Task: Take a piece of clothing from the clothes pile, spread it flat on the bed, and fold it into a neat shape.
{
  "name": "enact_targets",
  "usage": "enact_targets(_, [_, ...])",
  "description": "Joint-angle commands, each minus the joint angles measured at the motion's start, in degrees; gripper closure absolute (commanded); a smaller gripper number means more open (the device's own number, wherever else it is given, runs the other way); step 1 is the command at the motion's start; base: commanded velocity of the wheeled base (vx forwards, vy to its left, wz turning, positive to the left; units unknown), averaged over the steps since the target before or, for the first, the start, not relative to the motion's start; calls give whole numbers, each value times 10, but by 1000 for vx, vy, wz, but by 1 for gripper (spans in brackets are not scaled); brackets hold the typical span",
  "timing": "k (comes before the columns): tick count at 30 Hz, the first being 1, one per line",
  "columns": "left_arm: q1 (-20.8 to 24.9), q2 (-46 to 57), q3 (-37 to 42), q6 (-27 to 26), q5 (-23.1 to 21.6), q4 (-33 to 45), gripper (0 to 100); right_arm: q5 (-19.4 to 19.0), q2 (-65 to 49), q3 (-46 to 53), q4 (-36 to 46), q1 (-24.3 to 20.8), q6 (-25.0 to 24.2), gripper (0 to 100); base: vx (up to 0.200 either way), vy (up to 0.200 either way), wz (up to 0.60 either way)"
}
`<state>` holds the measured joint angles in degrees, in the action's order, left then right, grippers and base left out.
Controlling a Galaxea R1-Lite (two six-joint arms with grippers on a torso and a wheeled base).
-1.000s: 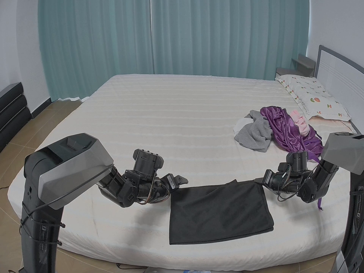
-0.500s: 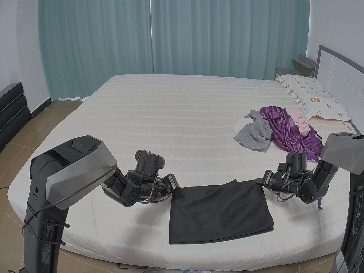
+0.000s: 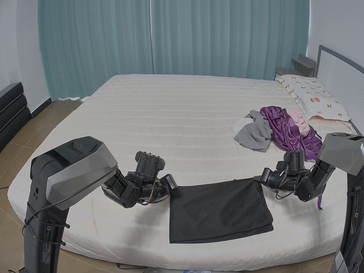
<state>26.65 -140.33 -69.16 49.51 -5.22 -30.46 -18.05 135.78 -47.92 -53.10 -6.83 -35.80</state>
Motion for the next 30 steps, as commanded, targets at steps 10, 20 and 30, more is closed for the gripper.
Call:
enact_targets(10, [0, 2, -1, 12, 0, -3, 0, 9, 19, -9, 5, -2, 3, 0, 0, 0, 0])
enact_targets(20, [-27, 52, 39, 56, -5, -4, 0, -22, -75, 85, -10, 2, -2, 0, 0, 0, 0])
enact_targets(30, [-54, 141, 175, 112, -12, -23, 0, -87, -135, 317, -132, 1, 13, 0, 0, 0, 0])
